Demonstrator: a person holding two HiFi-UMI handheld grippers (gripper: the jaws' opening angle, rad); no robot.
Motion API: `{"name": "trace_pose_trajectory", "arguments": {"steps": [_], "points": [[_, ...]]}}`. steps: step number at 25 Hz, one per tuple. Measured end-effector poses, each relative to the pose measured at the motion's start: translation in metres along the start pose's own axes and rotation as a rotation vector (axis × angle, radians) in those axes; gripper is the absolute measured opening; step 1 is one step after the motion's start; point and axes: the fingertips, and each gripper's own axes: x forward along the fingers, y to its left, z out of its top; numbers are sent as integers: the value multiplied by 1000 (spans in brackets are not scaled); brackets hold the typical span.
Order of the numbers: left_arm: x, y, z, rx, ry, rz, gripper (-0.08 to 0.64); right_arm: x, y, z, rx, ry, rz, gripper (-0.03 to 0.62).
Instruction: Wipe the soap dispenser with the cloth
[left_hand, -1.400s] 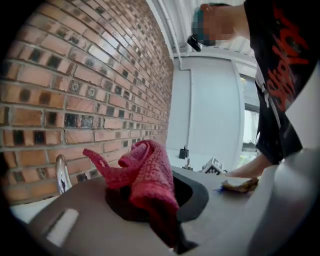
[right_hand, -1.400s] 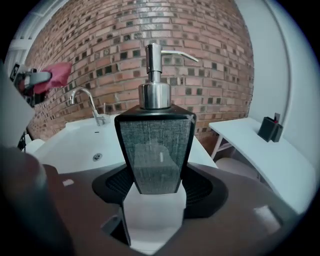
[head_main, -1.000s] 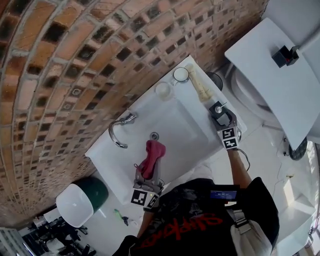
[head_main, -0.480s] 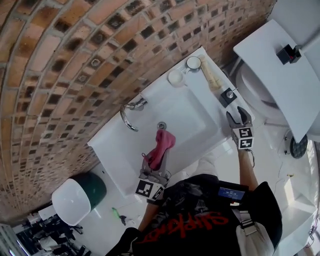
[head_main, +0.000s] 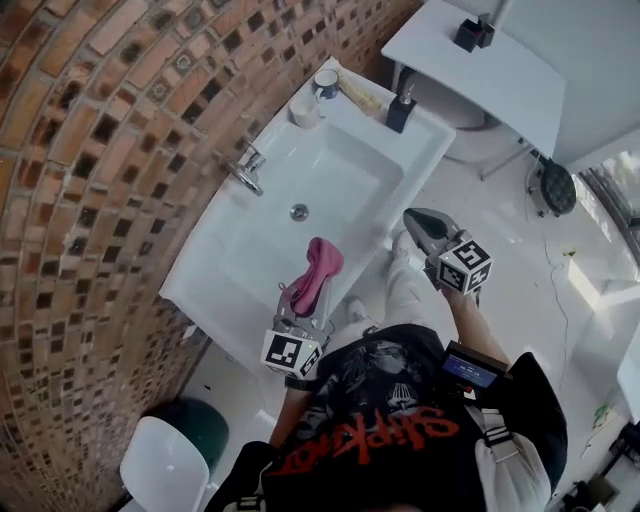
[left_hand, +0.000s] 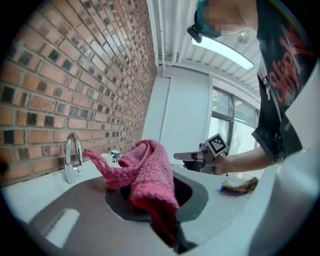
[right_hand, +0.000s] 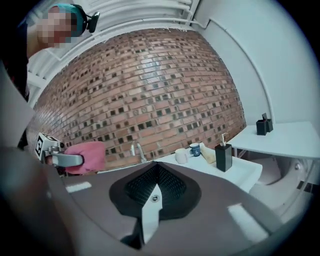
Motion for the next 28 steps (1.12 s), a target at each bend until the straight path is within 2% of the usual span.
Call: {"name": "trace_pose_trajectory", "arguments": {"steps": [3,5,9,14,18,22,25,28], "points": [[-26,-13,4,-13,-30,-44,52,-42,44,-2,-39,-20,-15,2],[-33,-30,3,-18,-37,-93,52,-74,60,1,-40,-30,-55,2],[-42,-88,11,42,-9,-238,52,-145,82,-6,-9,-69,-156,2],[-55,-147,24,108,-34,-331,52,-209,110,-7,-20,-113,-199,2],[-87,-178,18,116,-44,-301,52,-244,137,-13,-45,-124,-180,2],[-134,-210,-13,100,-17,-235,52,-290,183,-33,-86,-141,-129,2],[-171,-250,-43,100,26,-212,52,-348,216,-65,-42,-190,-122,2],[-200,-301,-60,95,57,-215,52,-405,230,-93,35,-225,-145,2]]}}
